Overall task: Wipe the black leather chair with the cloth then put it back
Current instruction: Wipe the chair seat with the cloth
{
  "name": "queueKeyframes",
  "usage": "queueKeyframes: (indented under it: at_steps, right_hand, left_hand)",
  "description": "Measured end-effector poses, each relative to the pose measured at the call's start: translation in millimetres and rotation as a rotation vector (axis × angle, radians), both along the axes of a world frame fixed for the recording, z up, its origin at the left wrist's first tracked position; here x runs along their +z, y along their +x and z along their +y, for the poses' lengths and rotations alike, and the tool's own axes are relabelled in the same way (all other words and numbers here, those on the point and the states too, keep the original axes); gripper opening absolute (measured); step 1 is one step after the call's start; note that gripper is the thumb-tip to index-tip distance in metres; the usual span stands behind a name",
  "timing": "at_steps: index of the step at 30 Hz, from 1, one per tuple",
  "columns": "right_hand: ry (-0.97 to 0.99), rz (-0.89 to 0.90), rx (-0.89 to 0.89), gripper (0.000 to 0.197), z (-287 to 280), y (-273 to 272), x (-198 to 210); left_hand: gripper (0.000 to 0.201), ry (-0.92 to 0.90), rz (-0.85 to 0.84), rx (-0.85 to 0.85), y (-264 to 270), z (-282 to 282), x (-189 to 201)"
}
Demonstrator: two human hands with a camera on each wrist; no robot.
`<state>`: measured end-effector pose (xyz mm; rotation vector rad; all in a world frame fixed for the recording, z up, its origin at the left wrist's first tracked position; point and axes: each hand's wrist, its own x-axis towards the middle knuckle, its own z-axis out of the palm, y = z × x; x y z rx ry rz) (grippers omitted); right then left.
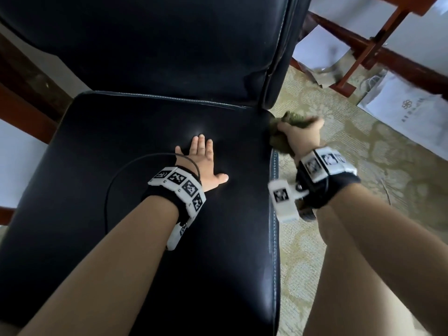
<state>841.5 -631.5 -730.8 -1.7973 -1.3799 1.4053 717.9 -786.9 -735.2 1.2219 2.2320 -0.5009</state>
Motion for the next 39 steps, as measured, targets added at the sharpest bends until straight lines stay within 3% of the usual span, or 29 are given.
queueKeyframes:
  at_steps: [8,21,25,30,35,39]
  right_hand:
    - [0.005,-0.132,0.267,0.064,-48.3,29.3,-20.3]
    - [-0.041,-0.205,0.329,0.051,-18.2,-14.8,-27.4]
    - [-0.072,-0.224,0.406,0.052,3.3,-35.8,-22.8]
    - [0.007,-0.412,0.645,0.071,33.2,-78.1,-12.1]
    - [0.183,-0.509,0.798,0.064,39.4,-114.3,-5.0]
    - [0.154,-0.497,0.857,0.061,45.0,-118.6,-3.9]
  left_hand:
    - [0.093,0.010,0.008,0.001,-0.8,-2.5,-0.8]
    - [0.094,0.030,0.015,0.038,-10.5,9.5,-8.0]
    - [0.098,0.042,0.011,0.130,-17.7,24.8,-11.4]
    - [0.099,0.070,0.012,0.299,-31.6,39.3,-15.7]
    - [0.101,0.093,0.017,0.473,-45.0,45.5,-12.3]
    - [0.102,0.104,0.008,0.541,-51.4,49.4,-11.4]
